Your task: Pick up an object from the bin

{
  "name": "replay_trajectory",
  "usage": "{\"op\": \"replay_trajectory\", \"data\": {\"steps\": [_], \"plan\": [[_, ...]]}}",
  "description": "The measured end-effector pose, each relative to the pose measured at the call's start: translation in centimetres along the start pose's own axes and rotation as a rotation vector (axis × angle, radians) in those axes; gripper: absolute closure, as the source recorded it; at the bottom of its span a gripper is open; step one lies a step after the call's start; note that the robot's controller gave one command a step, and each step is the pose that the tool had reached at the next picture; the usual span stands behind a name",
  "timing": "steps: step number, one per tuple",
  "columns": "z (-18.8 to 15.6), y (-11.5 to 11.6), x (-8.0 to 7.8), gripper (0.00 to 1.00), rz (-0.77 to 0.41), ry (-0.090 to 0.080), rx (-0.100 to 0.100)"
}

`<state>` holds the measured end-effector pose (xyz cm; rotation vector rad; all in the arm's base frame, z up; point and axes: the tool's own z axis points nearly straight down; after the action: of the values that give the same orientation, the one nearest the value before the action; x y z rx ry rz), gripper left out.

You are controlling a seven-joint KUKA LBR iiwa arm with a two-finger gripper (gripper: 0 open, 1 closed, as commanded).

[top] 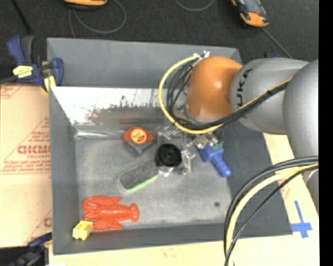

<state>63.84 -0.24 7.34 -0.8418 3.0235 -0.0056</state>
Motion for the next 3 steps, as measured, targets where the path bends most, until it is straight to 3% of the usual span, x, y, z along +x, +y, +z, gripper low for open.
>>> {"op": "replay_trajectory", "data": {"steps": [1,2,3], "plan": [[0.2,2.1,0.2,1.0,0.206,-0.001,-0.003],[0.2,2.1,0.2,1.0,0.205,-0.001,-0.003],[-17.5,-0.5,-0.9,1.0,0.189,-0.009,0.003]]}}
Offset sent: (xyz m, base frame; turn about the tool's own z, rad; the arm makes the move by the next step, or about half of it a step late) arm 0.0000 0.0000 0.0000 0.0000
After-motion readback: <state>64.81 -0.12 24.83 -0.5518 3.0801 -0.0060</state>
